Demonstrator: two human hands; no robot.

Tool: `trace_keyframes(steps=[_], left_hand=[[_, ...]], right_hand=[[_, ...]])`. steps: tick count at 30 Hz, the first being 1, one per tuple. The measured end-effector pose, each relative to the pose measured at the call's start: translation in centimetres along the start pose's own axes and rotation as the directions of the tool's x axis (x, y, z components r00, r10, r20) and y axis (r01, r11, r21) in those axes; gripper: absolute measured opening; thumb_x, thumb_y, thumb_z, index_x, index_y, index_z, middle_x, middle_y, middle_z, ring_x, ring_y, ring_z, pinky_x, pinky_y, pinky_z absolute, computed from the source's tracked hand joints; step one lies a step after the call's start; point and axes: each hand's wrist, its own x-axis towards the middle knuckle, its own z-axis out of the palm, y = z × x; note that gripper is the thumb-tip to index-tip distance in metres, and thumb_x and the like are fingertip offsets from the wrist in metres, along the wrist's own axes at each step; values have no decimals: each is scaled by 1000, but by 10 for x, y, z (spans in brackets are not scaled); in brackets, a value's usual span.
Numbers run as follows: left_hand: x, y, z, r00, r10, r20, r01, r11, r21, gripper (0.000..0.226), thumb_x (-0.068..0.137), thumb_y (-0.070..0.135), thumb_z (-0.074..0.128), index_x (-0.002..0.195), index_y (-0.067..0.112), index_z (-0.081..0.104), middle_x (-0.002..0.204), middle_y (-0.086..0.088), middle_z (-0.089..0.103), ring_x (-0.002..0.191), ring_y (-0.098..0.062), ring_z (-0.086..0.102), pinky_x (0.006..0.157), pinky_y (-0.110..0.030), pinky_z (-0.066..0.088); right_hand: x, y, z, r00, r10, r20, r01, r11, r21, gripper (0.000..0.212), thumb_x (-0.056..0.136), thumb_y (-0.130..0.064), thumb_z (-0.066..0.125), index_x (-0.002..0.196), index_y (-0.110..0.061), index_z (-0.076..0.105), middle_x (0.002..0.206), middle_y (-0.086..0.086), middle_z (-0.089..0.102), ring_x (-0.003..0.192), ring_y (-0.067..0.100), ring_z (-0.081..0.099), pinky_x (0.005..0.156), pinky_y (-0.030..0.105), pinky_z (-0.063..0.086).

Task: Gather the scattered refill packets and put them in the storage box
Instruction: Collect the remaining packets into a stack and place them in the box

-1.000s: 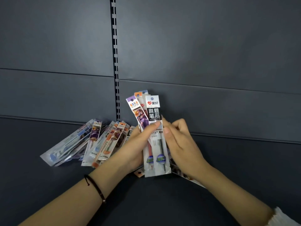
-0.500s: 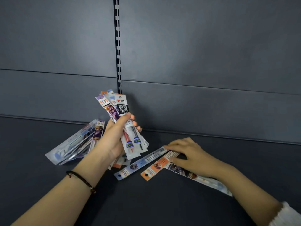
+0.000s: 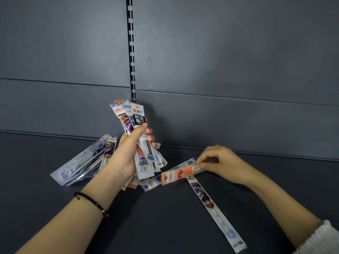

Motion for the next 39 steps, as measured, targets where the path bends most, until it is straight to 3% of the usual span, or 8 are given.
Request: trace_keyframes(steps=[8, 16, 20, 24, 27, 29, 32, 39], left_hand=[[4, 6, -10, 999, -12, -43, 13, 1000, 24, 15, 91, 19, 58, 78, 18, 51, 67, 2, 51, 56, -12, 47, 53, -24, 48], [3, 4, -10, 998, -6, -56, 8, 1000, 26, 12, 91, 18, 60, 80, 18, 54, 68, 2, 53, 56, -12, 50, 55, -25, 48], [4, 5, -9, 995, 6, -99, -5, 1000, 4, 14, 88, 21, 64, 77, 19, 55, 67, 3, 54, 53, -9, 52, 54, -26, 47], [-4, -2, -6, 993, -38, -114, 51, 992, 111, 20, 83, 30, 70, 78, 18, 54, 68, 1, 54, 59, -13, 50, 59, -28, 49], [-12, -17, 5, 990, -97, -103, 117, 971, 209, 26, 76, 32, 73, 91, 16, 61, 70, 1, 58, 60, -13, 55, 63, -29, 52], [-15, -25, 12, 991, -114, -68, 127, 964, 232, 40, 73, 31, 74, 110, 17, 66, 76, 1, 60, 66, -13, 58, 69, -31, 52], [-19, -30, 18, 994, -110, -27, 113, 941, 318, 44, 76, 34, 71, 115, 14, 65, 89, -5, 67, 82, -21, 65, 76, -35, 56], [-25, -27, 23, 993, -114, 24, 100, 940, 325, 38, 81, 31, 64, 115, 16, 63, 105, -8, 73, 93, -21, 72, 67, -30, 58]], right_hand=[[23, -15, 28, 991, -58, 125, 77, 985, -155, 7, 87, -28, 66, 89, -35, 65, 114, -22, 59, 115, 2, 46, 108, 39, 32], [21, -12, 24, 970, 3, 242, 49, 977, -207, 30, 91, -26, 62, 118, -37, 58, 105, -22, 51, 108, 0, 44, 103, 30, 33], [24, -1, 16, 998, -27, 52, 39, 967, -251, 13, 86, -26, 68, 97, -33, 70, 91, -15, 59, 89, 5, 58, 92, 35, 45], [24, 2, 6, 939, 168, -301, -136, 983, 125, 17, 83, -9, 70, 83, -26, 71, 85, 2, 65, 74, 13, 59, 71, 16, 47], [21, -13, 3, 913, 358, -197, -158, 753, 638, 17, 86, -5, 67, 91, -21, 74, 92, 5, 72, 85, 16, 66, 72, 25, 53], [18, -27, 6, 929, 360, -85, -151, 578, 802, 19, 85, -5, 66, 101, -13, 73, 96, 7, 74, 86, 16, 68, 70, 25, 53], [12, -45, 16, 955, 296, -5, -144, 477, 867, 25, 83, -4, 66, 108, -7, 70, 96, 10, 75, 82, 17, 71, 69, 24, 55], [10, -62, 32, 960, 277, -27, -167, 653, 739, 10, 78, -11, 74, 87, -14, 71, 81, 1, 74, 70, 8, 66, 59, 20, 48]])
